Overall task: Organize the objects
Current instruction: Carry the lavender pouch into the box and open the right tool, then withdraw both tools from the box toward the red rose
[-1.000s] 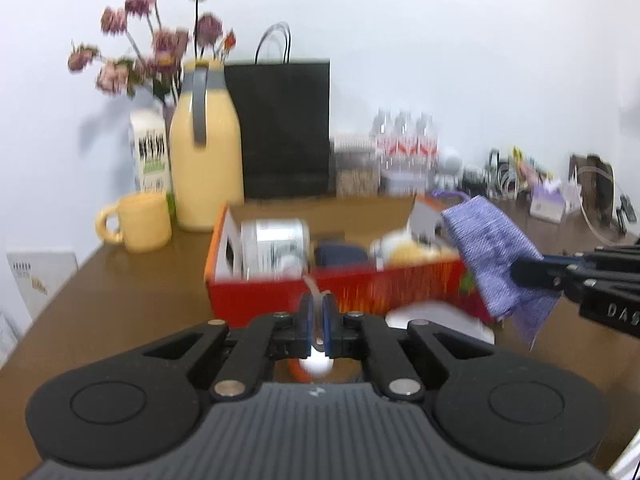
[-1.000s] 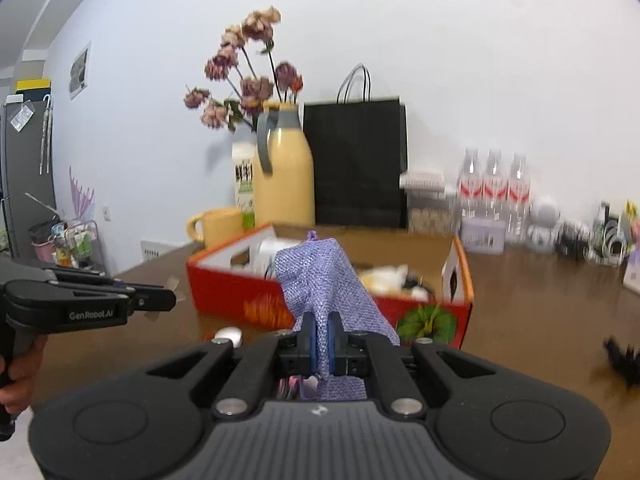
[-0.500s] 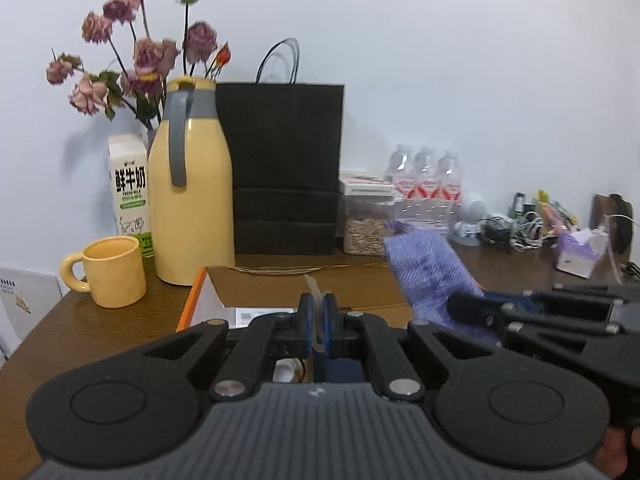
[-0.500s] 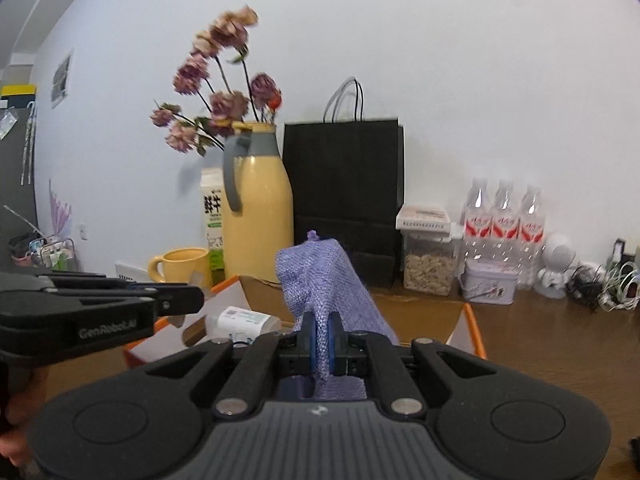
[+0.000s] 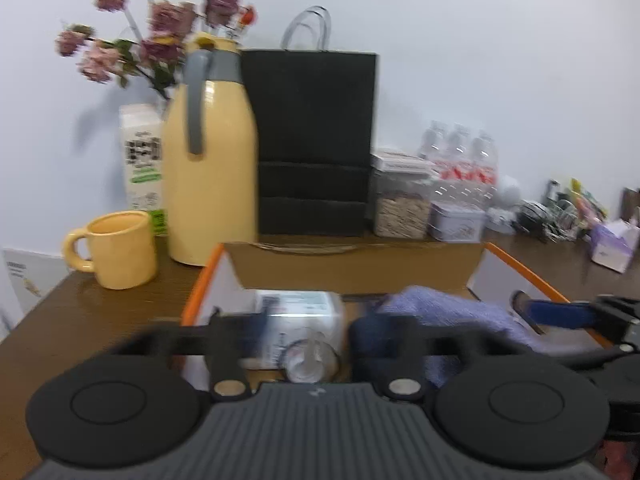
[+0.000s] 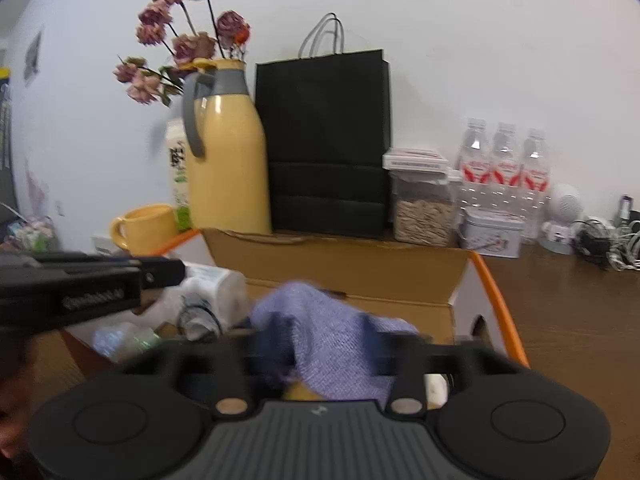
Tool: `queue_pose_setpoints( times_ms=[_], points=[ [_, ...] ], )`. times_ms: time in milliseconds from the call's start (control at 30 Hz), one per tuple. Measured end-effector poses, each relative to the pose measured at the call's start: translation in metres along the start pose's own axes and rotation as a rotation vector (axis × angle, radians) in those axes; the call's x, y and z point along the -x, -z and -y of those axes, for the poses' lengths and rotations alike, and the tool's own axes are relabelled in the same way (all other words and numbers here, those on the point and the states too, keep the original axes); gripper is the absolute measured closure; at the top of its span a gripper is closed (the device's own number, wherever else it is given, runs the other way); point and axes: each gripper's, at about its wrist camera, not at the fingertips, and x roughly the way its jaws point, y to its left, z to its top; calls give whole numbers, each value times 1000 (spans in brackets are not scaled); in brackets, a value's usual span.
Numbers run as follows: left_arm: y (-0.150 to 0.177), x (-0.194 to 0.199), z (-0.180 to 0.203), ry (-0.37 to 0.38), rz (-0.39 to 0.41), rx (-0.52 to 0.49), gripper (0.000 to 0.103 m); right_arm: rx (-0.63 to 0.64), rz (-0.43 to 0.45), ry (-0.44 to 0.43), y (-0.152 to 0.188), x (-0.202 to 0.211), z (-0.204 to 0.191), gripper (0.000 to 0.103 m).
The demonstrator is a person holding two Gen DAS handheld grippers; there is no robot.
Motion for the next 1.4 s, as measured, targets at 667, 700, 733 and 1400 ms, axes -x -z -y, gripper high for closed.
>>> queue_pose_setpoints(
  times_ms=[667, 700, 733, 1400],
  points=[
    [1, 13, -6, -13, 57, 22, 0, 18, 59, 49, 1, 17, -5, 0],
    [1, 14, -7, -9, 63, 25, 0, 21, 65, 48, 1, 19, -5, 0],
    [1, 16, -8, -8, 68, 28, 0, 25, 73, 48, 1, 21, -6, 0],
    [24, 71, -13, -13, 67, 12, 0, 60, 102, 49, 25, 84, -11, 0]
  ],
)
